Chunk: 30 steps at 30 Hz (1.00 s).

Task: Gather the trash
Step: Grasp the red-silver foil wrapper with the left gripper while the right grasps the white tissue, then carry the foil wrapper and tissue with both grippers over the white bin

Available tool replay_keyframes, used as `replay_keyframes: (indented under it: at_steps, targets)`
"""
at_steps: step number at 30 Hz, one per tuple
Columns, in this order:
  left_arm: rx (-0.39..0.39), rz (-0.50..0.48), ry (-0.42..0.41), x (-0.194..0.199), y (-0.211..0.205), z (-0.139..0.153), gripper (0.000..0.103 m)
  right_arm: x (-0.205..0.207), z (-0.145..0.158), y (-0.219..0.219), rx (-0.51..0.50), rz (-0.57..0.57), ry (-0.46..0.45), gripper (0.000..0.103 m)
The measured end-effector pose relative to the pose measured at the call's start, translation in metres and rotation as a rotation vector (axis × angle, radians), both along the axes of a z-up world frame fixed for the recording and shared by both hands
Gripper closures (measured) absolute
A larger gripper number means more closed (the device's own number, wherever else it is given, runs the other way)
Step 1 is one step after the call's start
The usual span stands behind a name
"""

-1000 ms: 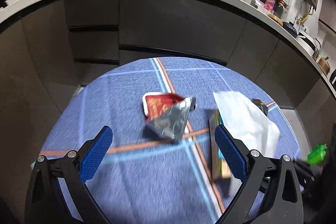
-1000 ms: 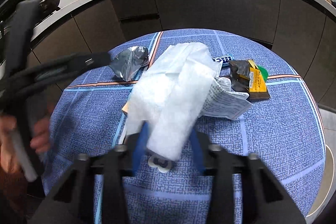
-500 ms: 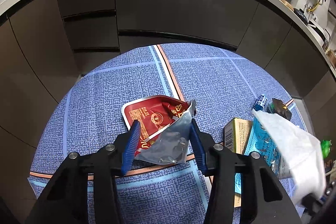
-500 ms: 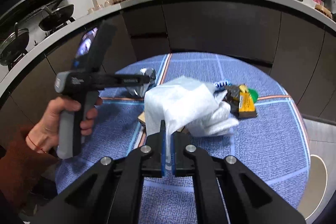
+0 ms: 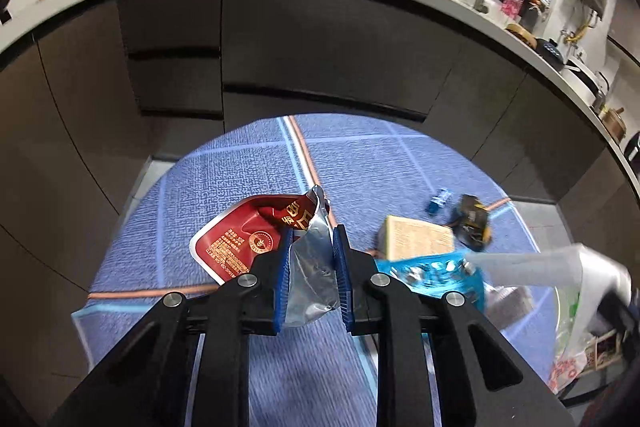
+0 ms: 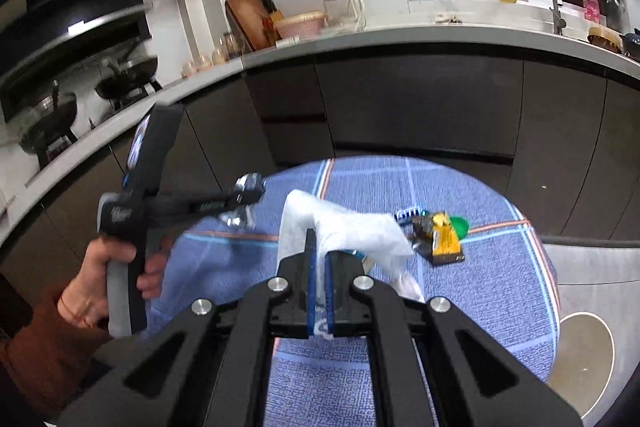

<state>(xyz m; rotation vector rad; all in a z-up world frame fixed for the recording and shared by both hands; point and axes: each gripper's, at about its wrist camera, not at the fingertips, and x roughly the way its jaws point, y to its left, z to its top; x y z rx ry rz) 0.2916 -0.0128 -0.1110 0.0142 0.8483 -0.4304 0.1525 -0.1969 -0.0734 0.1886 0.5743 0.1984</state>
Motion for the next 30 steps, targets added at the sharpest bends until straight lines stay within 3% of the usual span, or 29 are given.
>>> replay_keyframes:
  at_steps: [16,30]
  targets:
    - [-0.077,-0.214,-0.167,-0.109,-0.043,0.077,0.084,-0.065,0.065,-0.043,-0.019,-0.077,-0.167,0.098]
    - [-0.12,-0.427,-0.194,-0.164,-0.128,0.097,0.084,-0.13,0.07,-0.108,-0.042,-0.224,-0.198,0.098]
